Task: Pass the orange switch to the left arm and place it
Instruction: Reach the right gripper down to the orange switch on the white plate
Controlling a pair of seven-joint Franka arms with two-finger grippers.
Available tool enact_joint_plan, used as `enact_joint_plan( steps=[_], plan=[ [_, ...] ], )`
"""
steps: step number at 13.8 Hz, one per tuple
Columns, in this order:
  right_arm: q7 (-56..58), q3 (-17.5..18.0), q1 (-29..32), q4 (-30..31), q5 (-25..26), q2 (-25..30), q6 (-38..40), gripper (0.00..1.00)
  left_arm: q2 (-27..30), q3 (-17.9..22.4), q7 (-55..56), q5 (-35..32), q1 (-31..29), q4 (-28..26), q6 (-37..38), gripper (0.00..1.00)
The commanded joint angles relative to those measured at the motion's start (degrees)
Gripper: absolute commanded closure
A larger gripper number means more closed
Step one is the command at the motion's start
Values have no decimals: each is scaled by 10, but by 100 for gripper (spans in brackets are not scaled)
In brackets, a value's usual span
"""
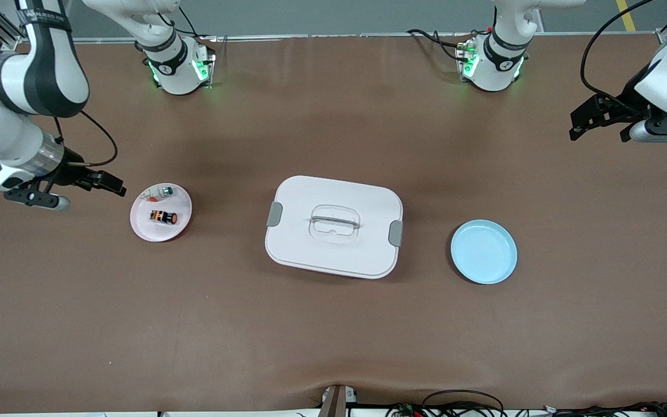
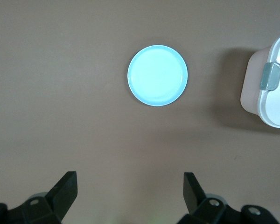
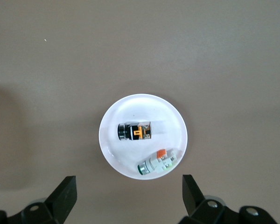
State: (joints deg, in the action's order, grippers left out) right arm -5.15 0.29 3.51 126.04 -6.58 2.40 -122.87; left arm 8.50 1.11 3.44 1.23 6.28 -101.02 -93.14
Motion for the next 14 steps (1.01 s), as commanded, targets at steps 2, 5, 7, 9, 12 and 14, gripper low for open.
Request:
enact_joint_plan(
  steps=[2, 5, 7, 9, 12, 14],
  plan=[
    [-8, -1, -10, 30, -6, -36, -78, 0, -4, -1, -2, -13, 4, 16, 9, 0],
    [-6, -1, -27, 40, -5, -75, -134, 0, -5, -1, -5, -12, 2, 16, 9, 0],
    [1, -1, -28, 40, 1, -99, -161, 0, -6, -1, -5, -12, 0, 16, 16, 0],
    [13, -2, -40, 40, 11, -132, -199, 0, -8, -1, -5, -12, 0, 16, 16, 0],
    [15, -2, -41, 56, 13, -154, -241, 0, -9, -1, -5, -12, 0, 16, 16, 0],
    [15, -2, -41, 64, 13, -166, -256, 0, -9, -1, -6, -12, 0, 16, 16, 0]
  ],
)
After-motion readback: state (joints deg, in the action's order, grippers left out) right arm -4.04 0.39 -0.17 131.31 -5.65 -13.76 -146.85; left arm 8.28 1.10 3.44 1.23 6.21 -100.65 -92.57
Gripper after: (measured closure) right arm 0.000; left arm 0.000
